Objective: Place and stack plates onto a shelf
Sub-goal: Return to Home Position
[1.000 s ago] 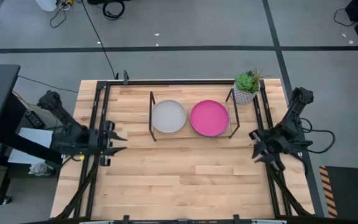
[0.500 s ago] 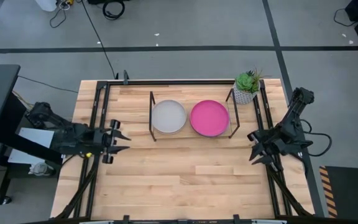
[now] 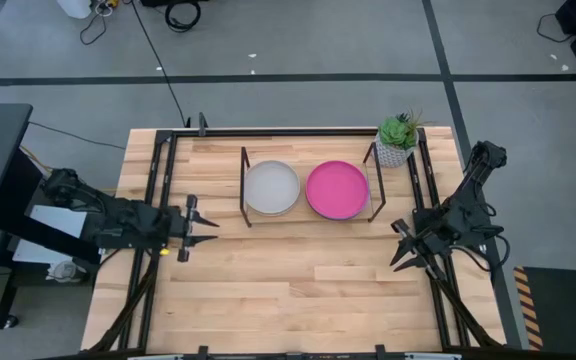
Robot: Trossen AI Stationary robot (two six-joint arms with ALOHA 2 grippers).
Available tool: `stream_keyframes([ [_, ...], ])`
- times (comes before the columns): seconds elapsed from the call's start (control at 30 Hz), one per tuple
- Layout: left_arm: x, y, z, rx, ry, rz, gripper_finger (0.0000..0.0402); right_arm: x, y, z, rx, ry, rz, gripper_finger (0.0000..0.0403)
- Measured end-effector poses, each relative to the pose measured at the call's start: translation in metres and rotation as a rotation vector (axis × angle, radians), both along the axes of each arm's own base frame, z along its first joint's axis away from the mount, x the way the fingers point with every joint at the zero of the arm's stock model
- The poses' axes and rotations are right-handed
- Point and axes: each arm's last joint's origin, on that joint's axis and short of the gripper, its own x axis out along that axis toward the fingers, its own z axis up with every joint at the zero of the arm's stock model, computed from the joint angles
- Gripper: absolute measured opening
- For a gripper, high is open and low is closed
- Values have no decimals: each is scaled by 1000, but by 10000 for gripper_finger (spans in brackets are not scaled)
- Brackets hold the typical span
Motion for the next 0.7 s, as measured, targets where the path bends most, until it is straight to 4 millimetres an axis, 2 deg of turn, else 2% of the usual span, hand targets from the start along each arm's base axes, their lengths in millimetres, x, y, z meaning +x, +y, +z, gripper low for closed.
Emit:
stream_keyframes([
  [0.17, 0, -1, -4, -11, 37, -24, 141, 0, 0, 1, 36, 16, -1, 78],
  [0.33, -2, -10, -4, 85, 20, -357, 141, 0, 0, 1, 57, 30, -1, 78],
  [0.4, -3, -12, -3, 109, 6, -420, 141, 0, 0, 1, 57, 30, -1, 78],
  [0.7, 0, -4, -9, 137, 74, -297, 141, 0, 0, 2, 63, 25, -1, 78],
])
